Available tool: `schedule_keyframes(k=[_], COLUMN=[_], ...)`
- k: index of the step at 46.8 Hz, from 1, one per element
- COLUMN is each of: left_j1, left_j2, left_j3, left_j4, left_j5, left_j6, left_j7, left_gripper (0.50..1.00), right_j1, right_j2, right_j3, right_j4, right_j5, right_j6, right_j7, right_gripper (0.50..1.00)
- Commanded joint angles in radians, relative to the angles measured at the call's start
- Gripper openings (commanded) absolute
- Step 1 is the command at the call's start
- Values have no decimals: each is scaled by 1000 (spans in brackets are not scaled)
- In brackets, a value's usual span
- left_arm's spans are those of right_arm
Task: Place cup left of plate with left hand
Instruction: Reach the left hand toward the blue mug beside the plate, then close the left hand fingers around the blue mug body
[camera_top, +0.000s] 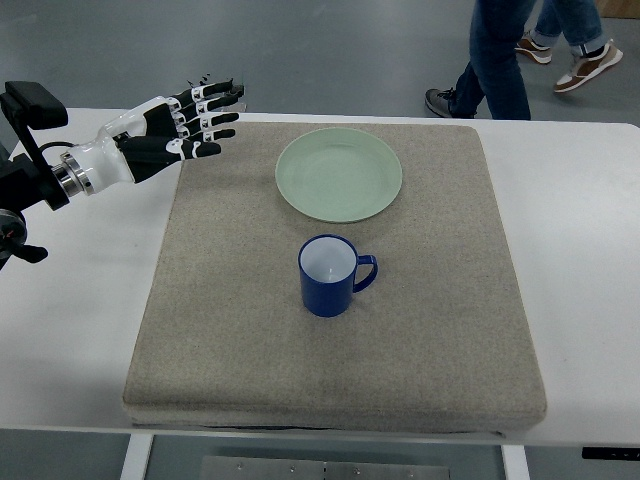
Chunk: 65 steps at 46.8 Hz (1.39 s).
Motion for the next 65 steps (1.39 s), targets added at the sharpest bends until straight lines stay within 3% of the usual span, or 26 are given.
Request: schedule_keyframes(k=[1, 9, 21, 46, 65], left_j1=[31, 87, 110, 133, 104], left_j2=[-1, -4, -30, -182, -211], left_j3=[1, 20, 98, 103, 147], left_j4=[-37, -96, -97, -11, -10], left_j5=[82, 217, 341, 432, 436], left_j6=[0, 0, 0, 0, 0], left_j7=[-61, -135, -228, -222, -216], left_gripper=[996, 996, 996, 996, 996], right_j1=[0, 0, 0, 0, 0], right_j2=[0, 0, 0, 0, 0], right_j3=[0, 2, 0, 2, 0], right_j4=[0, 0, 0, 0, 0], right_j5=[1, 0, 0, 1, 0], right_j6=[0, 0, 0, 0, 0], right_j7=[0, 0, 0, 0, 0], right_gripper=[934, 934, 934, 934, 934])
